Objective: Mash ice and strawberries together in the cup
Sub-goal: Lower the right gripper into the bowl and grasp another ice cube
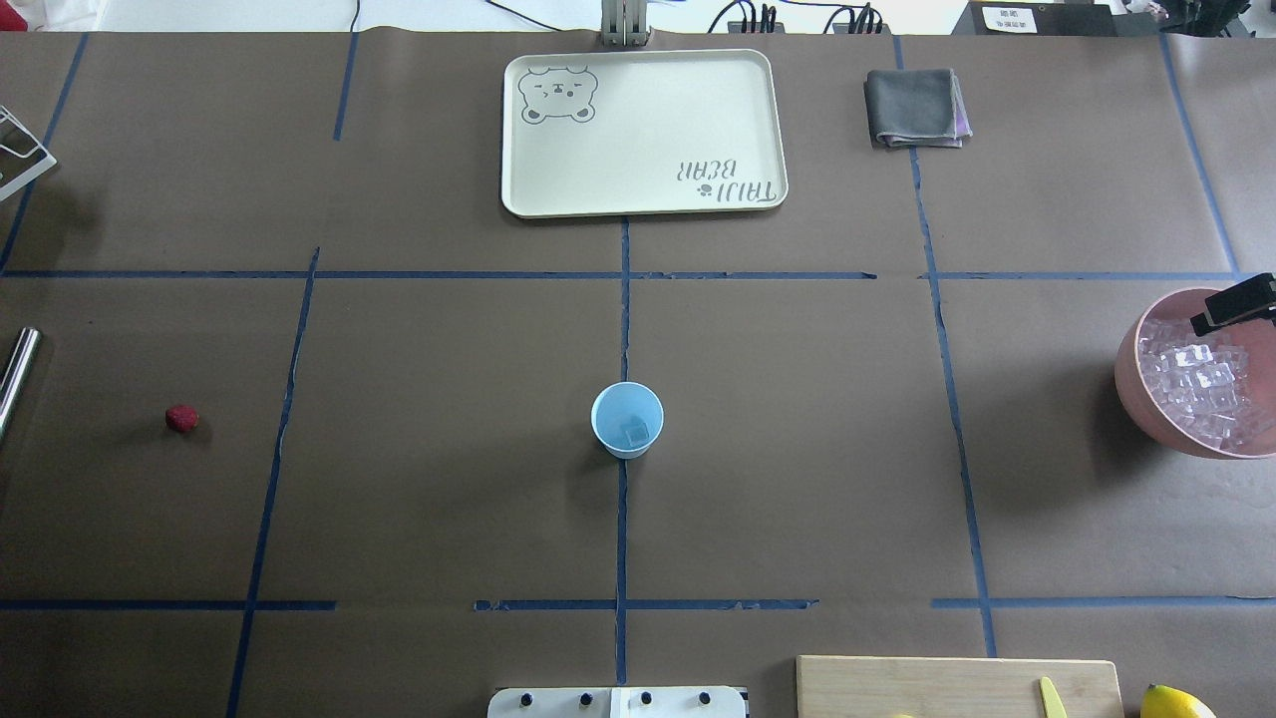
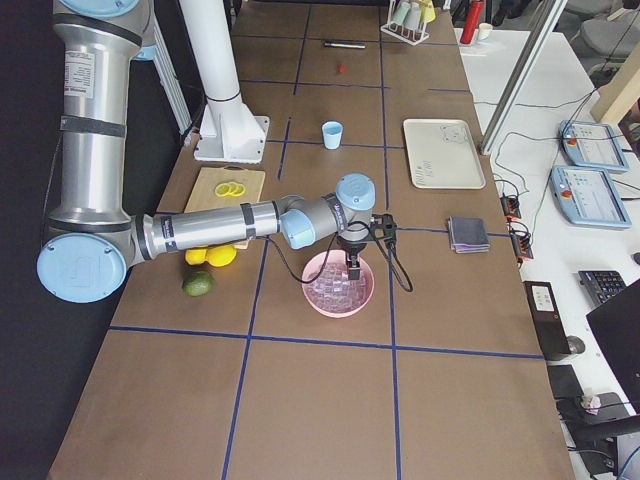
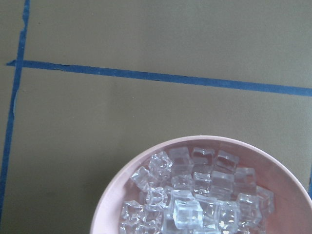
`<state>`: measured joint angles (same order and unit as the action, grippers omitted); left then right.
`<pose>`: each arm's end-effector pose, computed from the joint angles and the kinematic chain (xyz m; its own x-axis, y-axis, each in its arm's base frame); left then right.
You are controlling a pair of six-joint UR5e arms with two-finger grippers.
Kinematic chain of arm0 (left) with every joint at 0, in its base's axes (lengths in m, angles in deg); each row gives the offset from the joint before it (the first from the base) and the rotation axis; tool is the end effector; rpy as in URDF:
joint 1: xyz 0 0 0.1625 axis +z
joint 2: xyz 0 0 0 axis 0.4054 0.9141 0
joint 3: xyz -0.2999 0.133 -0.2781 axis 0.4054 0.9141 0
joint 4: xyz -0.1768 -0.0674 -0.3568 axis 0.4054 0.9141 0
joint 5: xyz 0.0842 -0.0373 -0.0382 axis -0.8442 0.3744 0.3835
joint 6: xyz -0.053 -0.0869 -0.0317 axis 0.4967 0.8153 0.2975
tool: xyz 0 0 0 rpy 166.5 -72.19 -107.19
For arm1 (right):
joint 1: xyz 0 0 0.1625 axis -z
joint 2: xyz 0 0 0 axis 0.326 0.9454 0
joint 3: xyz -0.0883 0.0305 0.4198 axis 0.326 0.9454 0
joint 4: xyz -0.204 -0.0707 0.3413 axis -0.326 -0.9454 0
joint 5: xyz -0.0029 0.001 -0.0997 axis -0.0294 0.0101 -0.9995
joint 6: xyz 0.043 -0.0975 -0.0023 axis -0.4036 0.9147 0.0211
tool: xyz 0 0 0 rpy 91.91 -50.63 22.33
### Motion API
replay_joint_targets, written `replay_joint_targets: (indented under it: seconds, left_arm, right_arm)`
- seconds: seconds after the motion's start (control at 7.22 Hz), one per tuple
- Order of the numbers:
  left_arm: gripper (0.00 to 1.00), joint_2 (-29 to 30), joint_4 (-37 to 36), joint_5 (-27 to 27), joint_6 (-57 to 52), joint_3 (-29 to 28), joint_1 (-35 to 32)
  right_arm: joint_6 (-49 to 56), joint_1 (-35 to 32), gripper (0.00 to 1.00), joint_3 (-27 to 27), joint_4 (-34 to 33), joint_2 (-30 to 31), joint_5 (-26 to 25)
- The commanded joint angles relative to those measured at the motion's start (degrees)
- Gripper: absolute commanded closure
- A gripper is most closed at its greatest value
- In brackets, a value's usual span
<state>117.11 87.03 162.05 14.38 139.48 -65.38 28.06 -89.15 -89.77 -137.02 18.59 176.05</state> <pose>-0.0431 -0.3867 0.5861 0.5937 0.1800 -0.7843 -0.0642 0.9822 0.1768 -0.0978 -0.4478 0.5734 0.6731 -0.0984 0.7330 0.0456 0.9947 0.0917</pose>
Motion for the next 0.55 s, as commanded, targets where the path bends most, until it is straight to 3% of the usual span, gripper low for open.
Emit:
replay_joint_targets:
  seconds: [0.0,0.42]
  left_arm:
    - [0.00,0.0,0.0,0.0,0.0,0.1,0.0]
    - [0.00,0.0,0.0,0.0,0.0,0.0,0.0]
  right_arm:
    - [0.6,1.5,0.01,1.1,-0.1,1.2,-0.5]
    - [5.3,5.1,0.02,1.4,-0.1,3.6,-1.9]
